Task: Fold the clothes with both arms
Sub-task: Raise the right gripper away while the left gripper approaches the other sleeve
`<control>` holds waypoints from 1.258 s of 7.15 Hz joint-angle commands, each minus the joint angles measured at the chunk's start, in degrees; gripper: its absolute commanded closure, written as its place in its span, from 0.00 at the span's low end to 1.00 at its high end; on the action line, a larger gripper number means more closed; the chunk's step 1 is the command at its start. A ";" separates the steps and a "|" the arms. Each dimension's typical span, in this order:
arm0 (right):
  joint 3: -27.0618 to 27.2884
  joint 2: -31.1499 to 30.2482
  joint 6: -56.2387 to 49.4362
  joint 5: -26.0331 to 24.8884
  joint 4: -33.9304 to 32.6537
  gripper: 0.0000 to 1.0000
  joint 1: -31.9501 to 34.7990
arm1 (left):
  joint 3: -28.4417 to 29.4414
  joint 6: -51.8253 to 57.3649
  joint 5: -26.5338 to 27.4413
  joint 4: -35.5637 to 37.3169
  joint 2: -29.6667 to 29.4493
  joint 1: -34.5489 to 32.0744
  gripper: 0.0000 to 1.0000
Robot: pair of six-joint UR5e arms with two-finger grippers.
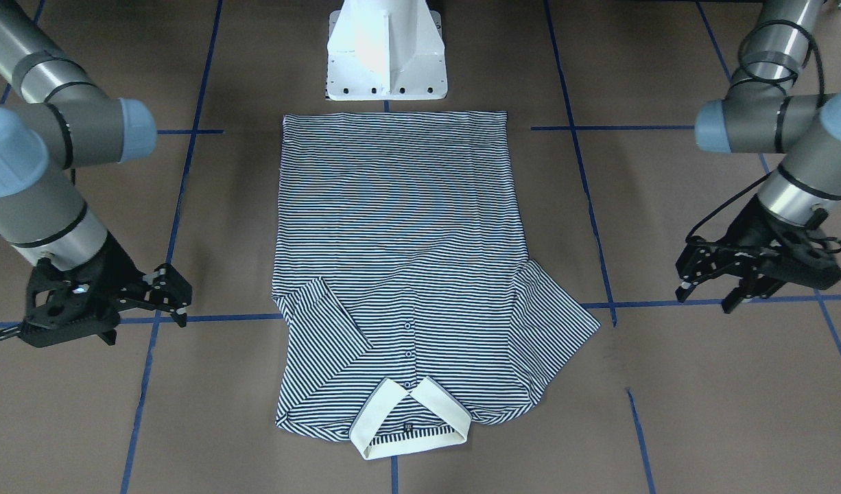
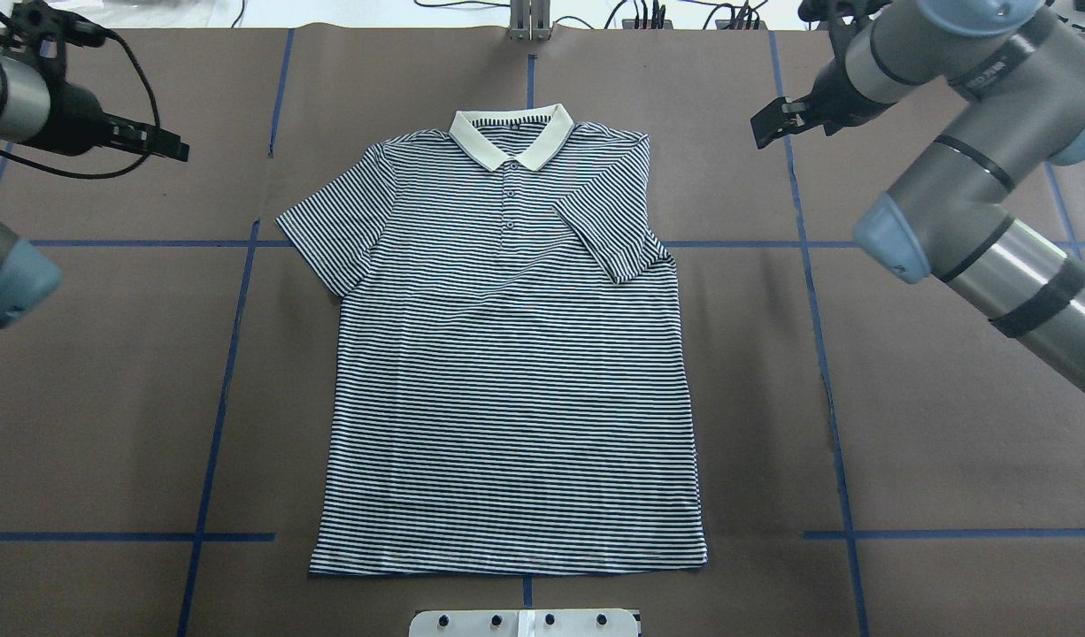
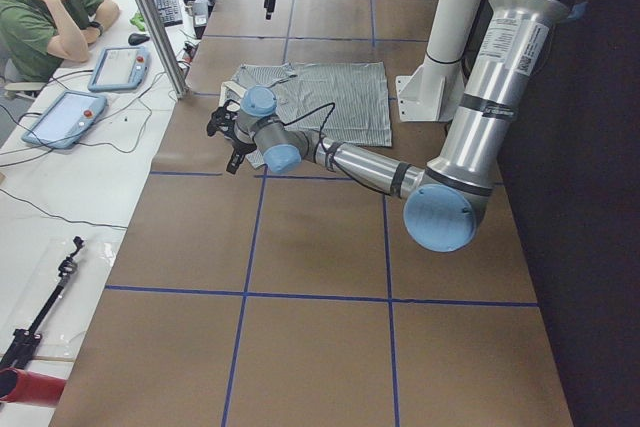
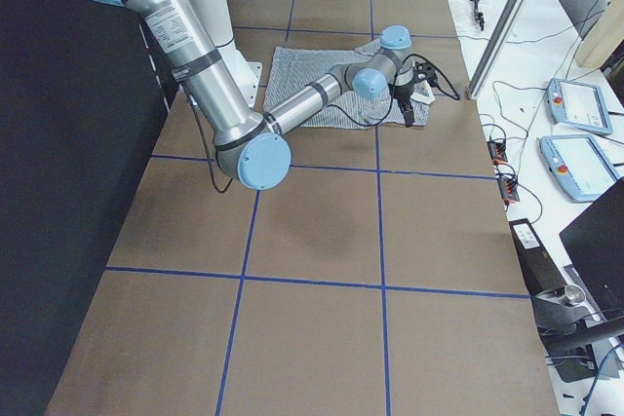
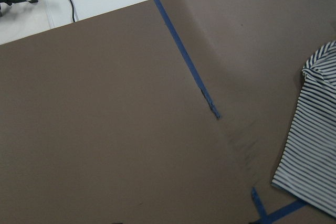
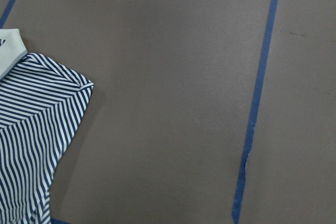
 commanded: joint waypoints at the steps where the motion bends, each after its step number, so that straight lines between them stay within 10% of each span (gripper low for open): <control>1: 0.22 -3.42 -1.08 2.15 4.18 0.00 1.71 | 1.11 -13.88 9.14 0.47 -2.88 9.38 0.32; 9: 0.14 -3.51 -0.82 1.71 4.18 0.00 1.71 | 13.34 -16.21 14.36 -4.10 -8.25 12.68 0.38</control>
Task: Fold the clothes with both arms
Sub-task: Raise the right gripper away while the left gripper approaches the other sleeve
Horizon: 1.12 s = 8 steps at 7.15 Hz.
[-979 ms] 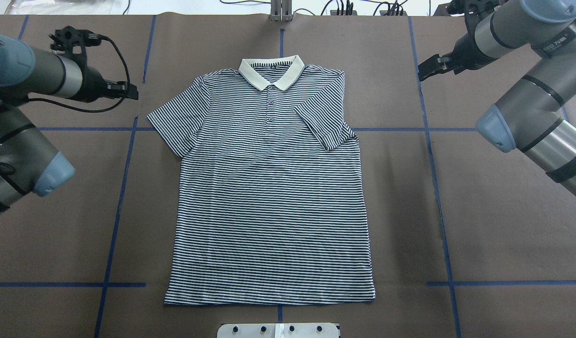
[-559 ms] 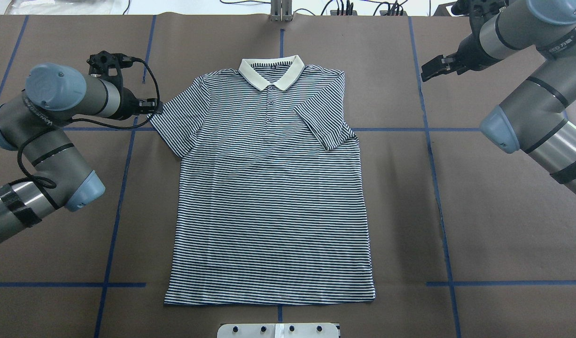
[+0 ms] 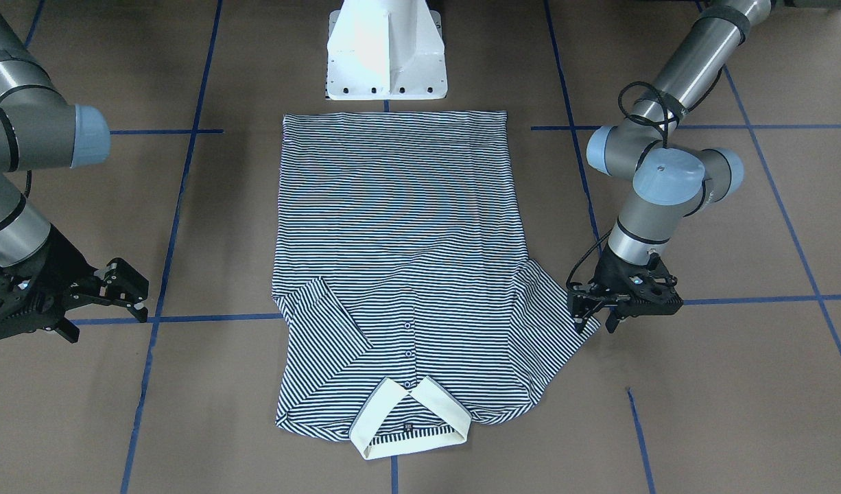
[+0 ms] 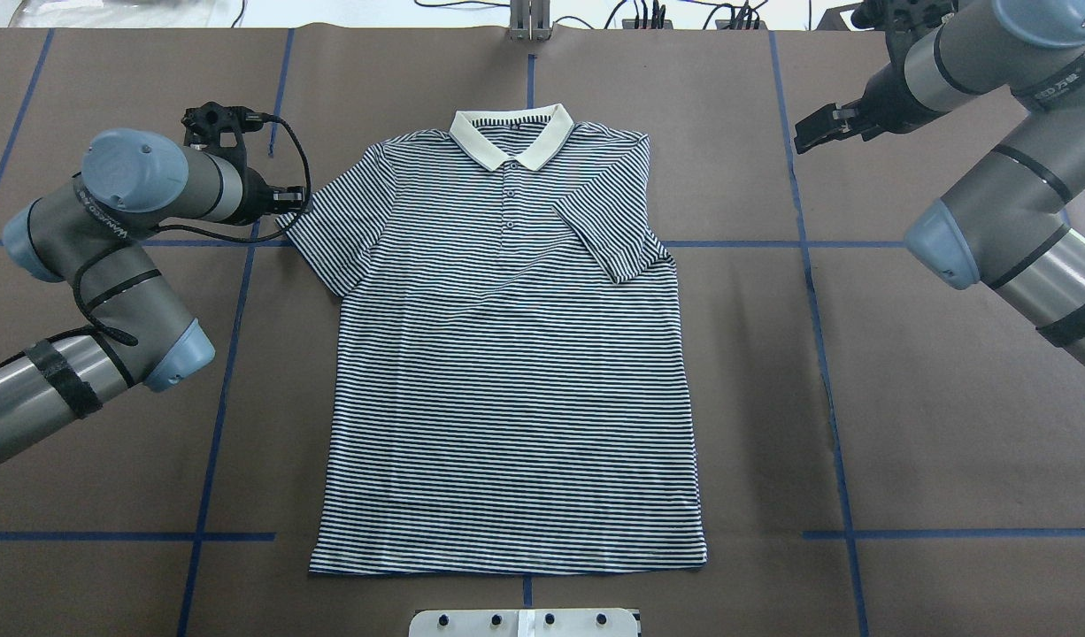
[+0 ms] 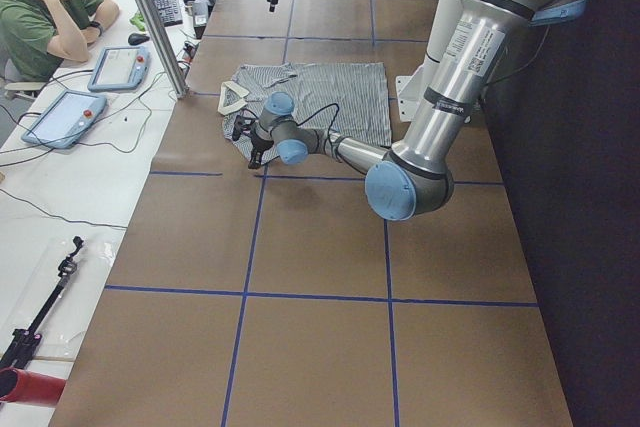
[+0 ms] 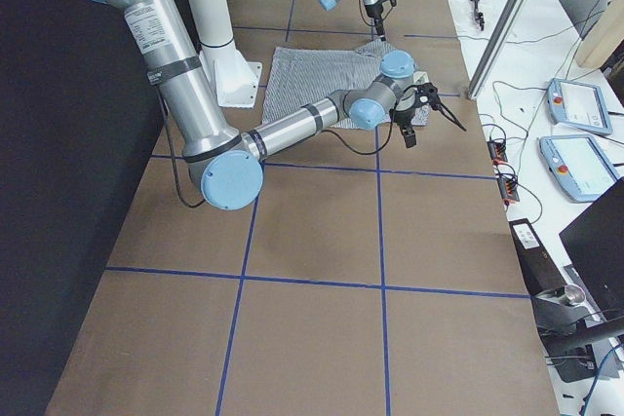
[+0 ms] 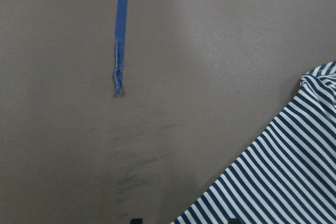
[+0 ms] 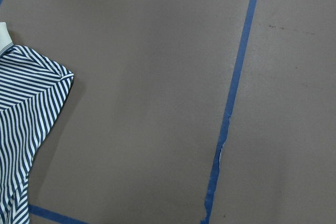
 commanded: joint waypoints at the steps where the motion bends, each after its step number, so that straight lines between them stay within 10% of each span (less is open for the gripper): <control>1: -0.04 -0.07 0.00 -0.08 0.00 0.00 0.00 | 0.33 0.12 0.02 -0.38 -0.07 0.08 0.38; 5: -0.04 -0.16 0.00 -0.08 0.00 0.00 0.00 | 0.51 0.03 0.10 -0.38 0.02 0.69 0.52; 7: -0.13 -0.16 0.09 -0.08 0.00 0.00 0.00 | 0.42 -0.06 0.19 -0.47 0.02 0.78 1.00; 8: -0.13 -0.16 0.09 -0.08 0.00 0.00 -0.09 | 0.42 -0.06 0.19 -0.30 -0.07 0.78 1.00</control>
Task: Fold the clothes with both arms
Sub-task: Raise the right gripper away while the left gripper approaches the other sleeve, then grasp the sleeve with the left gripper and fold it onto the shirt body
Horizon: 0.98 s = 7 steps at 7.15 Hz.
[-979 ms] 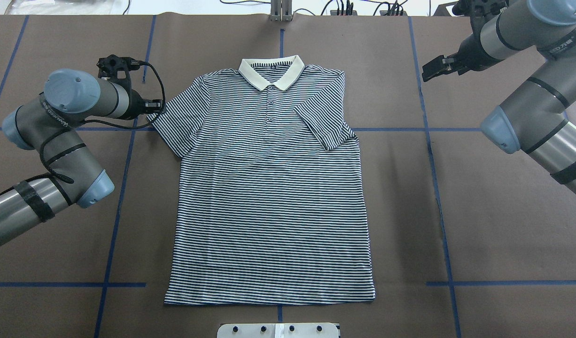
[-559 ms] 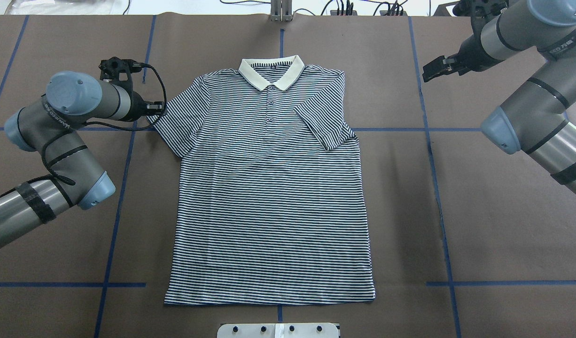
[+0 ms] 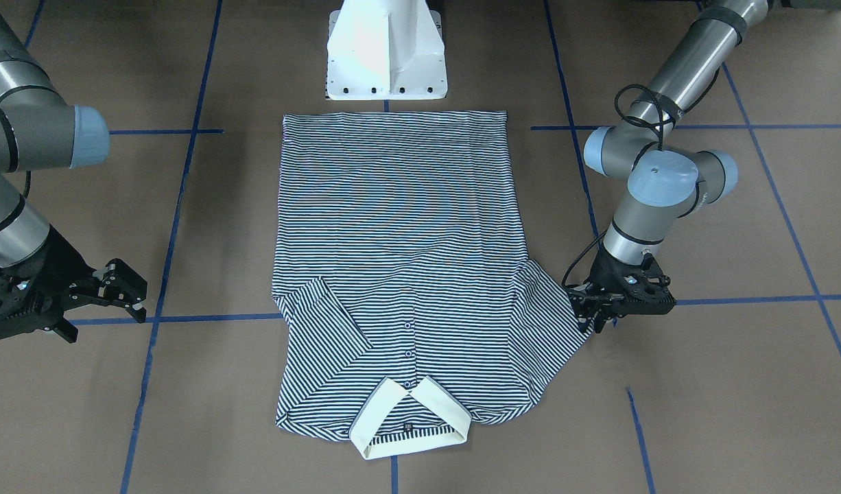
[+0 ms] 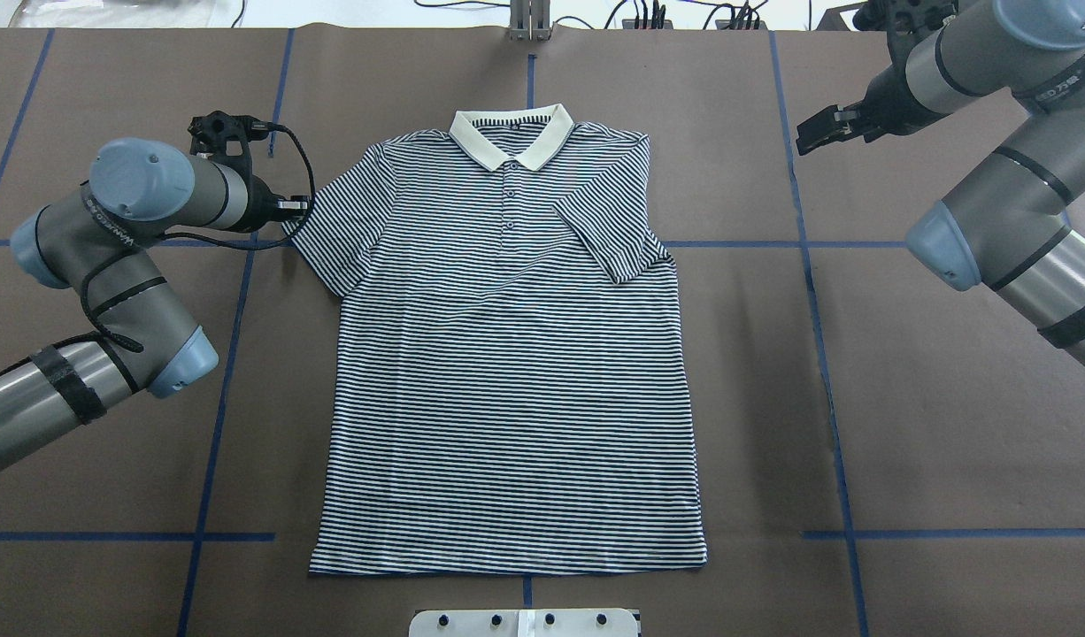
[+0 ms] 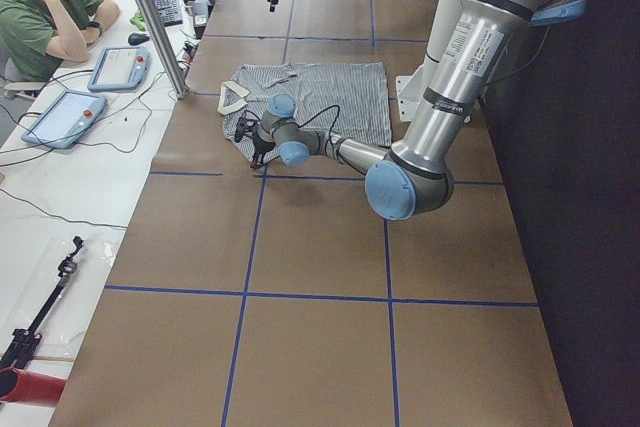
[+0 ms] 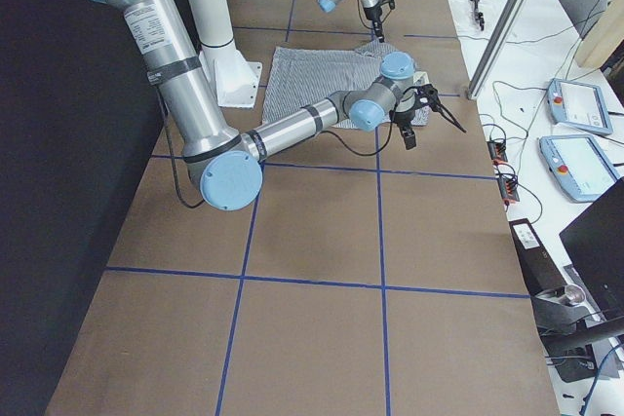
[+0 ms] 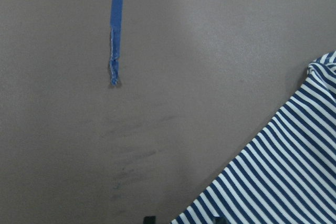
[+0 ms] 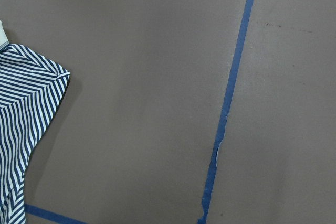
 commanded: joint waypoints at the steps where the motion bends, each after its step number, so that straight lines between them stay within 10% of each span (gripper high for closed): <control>1: 0.06 0.00 0.03 0.00 0.00 0.00 0.01 | -0.54 -0.27 -0.07 0.38 -0.42 0.12 1.00; 7: 0.06 0.00 0.21 -0.09 0.00 0.00 -0.07 | -3.01 -11.33 0.01 18.46 -14.28 5.12 1.00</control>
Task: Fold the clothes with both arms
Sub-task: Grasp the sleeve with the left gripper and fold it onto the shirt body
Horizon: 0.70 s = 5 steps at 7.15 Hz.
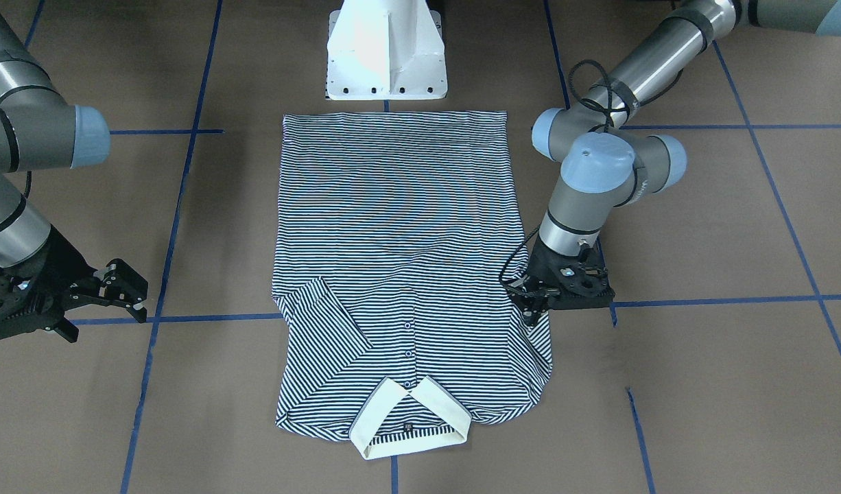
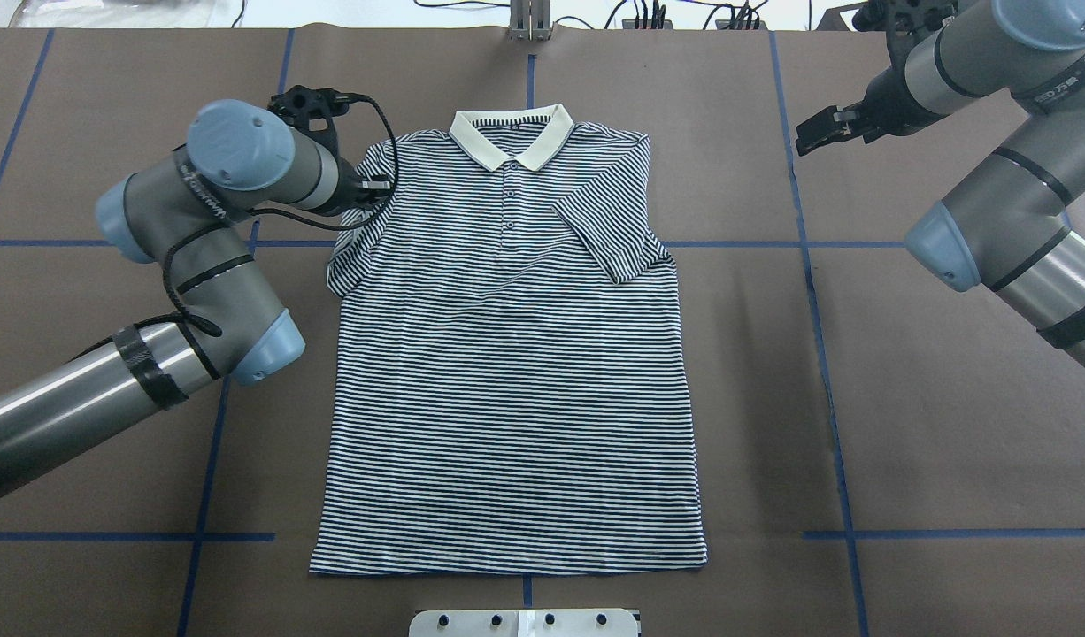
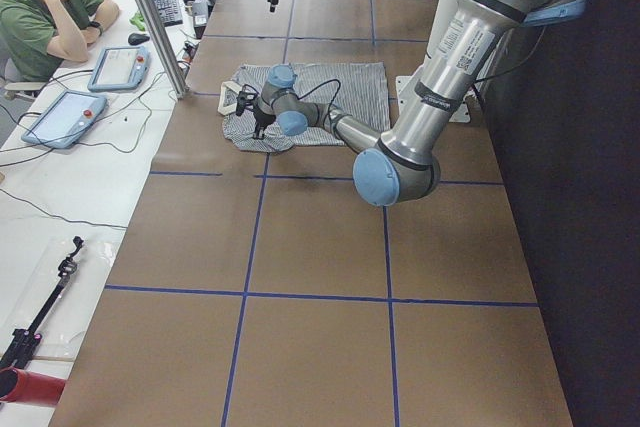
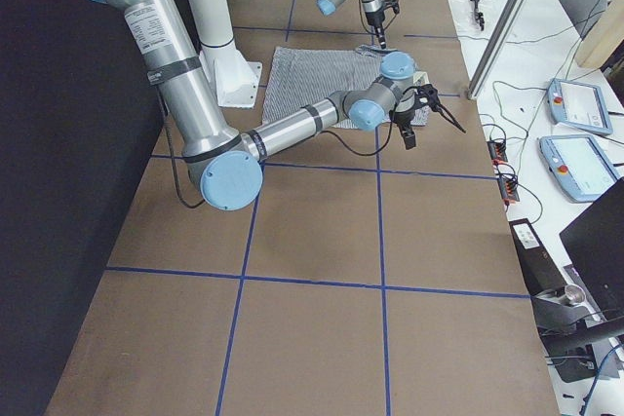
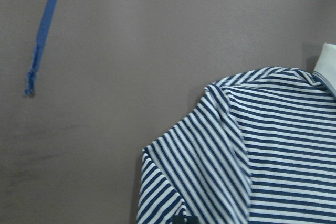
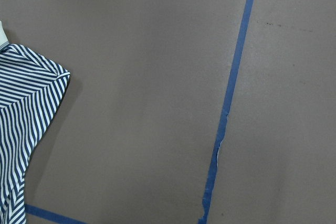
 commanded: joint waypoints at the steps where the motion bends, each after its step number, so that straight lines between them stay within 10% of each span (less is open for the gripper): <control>1: 0.03 0.00 0.01 0.00 0.00 0.00 0.00 | 2.15 -4.08 0.10 4.65 -5.48 2.21 1.00; 5: 0.11 -0.09 0.01 0.00 0.09 0.00 0.00 | 8.31 -6.90 0.28 4.48 -10.50 3.27 1.00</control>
